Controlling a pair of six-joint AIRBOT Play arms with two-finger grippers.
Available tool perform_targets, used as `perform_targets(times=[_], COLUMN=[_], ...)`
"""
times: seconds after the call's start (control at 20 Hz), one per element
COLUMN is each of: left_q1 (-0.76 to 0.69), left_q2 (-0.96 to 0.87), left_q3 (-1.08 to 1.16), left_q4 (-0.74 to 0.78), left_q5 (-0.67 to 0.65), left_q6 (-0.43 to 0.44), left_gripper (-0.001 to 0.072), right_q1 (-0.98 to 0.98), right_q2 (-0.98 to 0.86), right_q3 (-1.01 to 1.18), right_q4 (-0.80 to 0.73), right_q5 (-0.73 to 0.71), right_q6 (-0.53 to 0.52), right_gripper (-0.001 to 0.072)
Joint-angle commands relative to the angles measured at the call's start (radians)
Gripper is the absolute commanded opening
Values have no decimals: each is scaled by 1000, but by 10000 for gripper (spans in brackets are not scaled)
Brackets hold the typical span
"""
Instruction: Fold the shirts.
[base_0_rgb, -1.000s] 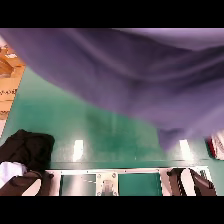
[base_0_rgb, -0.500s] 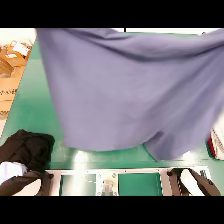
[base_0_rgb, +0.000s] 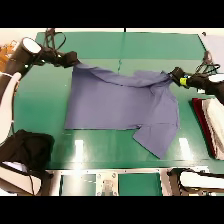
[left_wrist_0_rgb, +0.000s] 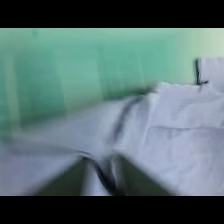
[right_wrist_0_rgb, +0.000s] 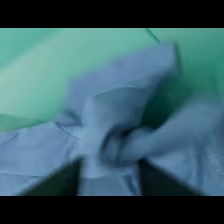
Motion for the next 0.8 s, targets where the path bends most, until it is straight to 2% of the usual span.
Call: perform_targets(times=[0.0, 0.1, 0.15, 0.2, 0.25, 0.3, 0.4, 0.5, 0.55, 0.65, 0.75], left_q1=[18, 58, 82, 104, 125, 141, 164, 173, 173, 180, 214], left_q2=[-53, -43, -37, -35, -35, -35, -35, -35, -16, 81, 227], left_q3=[9, 51, 75, 98, 120, 134, 141, 123, 84, -85, -318], left_q4=[-31, -29, -29, -31, -31, -31, -31, -31, -32, -33, -32], left_q5=[-86, -230, -301, -358, -419, -468, -571, -675, -704, -664, -568], left_q6=[2, 2, 2, 3, 6, 11, 12, 26, 43, 84, 120], left_gripper=[642, 642, 621, 373, 33, 20, 19, 19, 19, 19, 19], right_q1=[-56, -171, -236, -296, -357, -413, -526, -625, -669, -705, -693], right_q2=[-64, -31, -9, 13, 43, 78, 157, 233, 257, 262, 257], right_q3=[37, 84, 91, 87, 66, 31, -67, -190, -256, -367, -452], right_q4=[-45, -76, -76, -77, -92, -121, -195, -285, -299, -298, -280], right_q5=[97, 314, 420, 501, 551, 571, 617, 629, 629, 623, 574], right_q6=[-13, -13, -13, -14, -17, -8, -6, -6, -17, -66, -108], right_gripper=[445, 387, 386, 331, 233, 219, 242, 408, 451, 452, 451])
